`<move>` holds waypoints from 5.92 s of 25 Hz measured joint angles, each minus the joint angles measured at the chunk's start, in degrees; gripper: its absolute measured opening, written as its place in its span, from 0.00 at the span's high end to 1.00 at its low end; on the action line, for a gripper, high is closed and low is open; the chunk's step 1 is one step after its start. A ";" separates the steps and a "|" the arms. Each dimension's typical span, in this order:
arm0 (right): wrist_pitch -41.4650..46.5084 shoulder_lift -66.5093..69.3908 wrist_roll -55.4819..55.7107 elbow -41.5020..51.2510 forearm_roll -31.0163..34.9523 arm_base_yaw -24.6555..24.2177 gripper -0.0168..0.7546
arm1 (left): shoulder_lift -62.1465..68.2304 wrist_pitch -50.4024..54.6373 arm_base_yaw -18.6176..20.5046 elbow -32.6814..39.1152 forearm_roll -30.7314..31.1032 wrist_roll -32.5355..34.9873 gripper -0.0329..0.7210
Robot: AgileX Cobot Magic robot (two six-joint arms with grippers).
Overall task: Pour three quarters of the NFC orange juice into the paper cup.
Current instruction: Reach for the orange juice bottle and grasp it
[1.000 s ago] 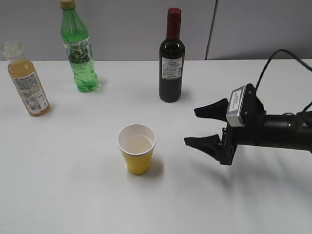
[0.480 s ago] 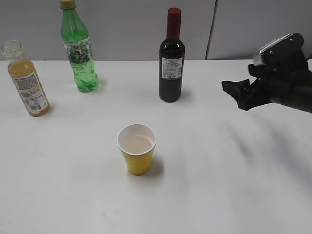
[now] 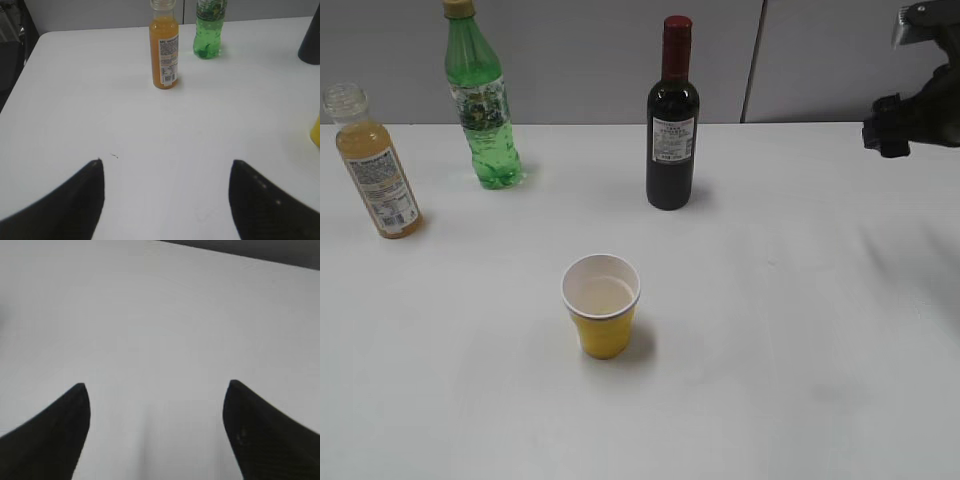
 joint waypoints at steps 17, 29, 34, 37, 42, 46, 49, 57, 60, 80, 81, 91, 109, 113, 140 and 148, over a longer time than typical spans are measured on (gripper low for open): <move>55.03 -2.72 -14.14 -20.86 15.05 -0.07 0.21 | 0.00 0.00 0.00 0.00 0.00 0.00 0.17; 51.93 -22.91 -14.29 -0.83 19.77 -0.07 0.21 | 0.00 0.00 0.00 0.00 0.00 0.00 0.17; 47.47 -33.66 -14.29 12.66 20.25 -0.07 0.21 | 0.00 0.00 0.00 0.00 0.00 0.00 0.17; 45.81 -39.11 -14.29 19.02 20.70 -0.07 0.21 | 0.00 0.00 0.00 0.00 0.00 0.00 0.17; 43.77 -48.64 -14.29 26.68 20.70 -0.07 0.21 | 0.00 0.00 0.00 0.00 0.00 0.00 0.17; 41.79 -58.38 -14.29 31.62 20.70 -0.07 0.21 | 0.00 0.00 0.00 0.00 0.00 0.00 0.17; 41.18 -65.05 -14.29 33.96 21.42 -0.07 0.21 | 0.00 0.00 0.00 0.00 0.00 0.00 0.17; 41.49 -79.51 -14.29 35.10 21.65 -0.07 0.21 | 0.00 0.00 0.00 0.00 0.00 0.00 0.17; 41.56 -84.15 -14.29 35.17 21.65 -0.07 0.21 | 0.00 0.00 0.00 0.00 0.00 0.00 0.17; 41.74 -95.86 -14.29 35.28 21.70 -0.07 0.21 | 0.00 0.00 0.00 0.00 0.00 0.00 0.17; 41.74 -95.86 -14.29 35.29 21.70 -0.07 0.21 | 0.00 0.00 0.00 0.00 0.00 0.00 0.17; 41.74 -95.86 -14.29 35.34 21.70 -0.07 0.21 | 0.00 0.00 0.00 0.00 0.00 0.00 0.17; 41.79 -95.86 -14.29 35.34 21.70 -0.07 0.21 | 0.00 0.00 0.00 0.00 0.00 0.00 0.17; 41.79 -95.86 -14.29 35.34 21.70 -0.07 0.21 | 0.00 0.00 0.00 0.00 0.00 0.00 0.17; 41.79 -95.86 -14.29 35.34 21.70 -0.07 0.21 | 30.89 -46.79 0.00 -1.09 0.22 2.41 0.07; 41.79 -95.86 -14.29 35.34 21.70 -0.07 0.21 | 46.70 -66.03 0.00 2.52 0.34 2.42 0.08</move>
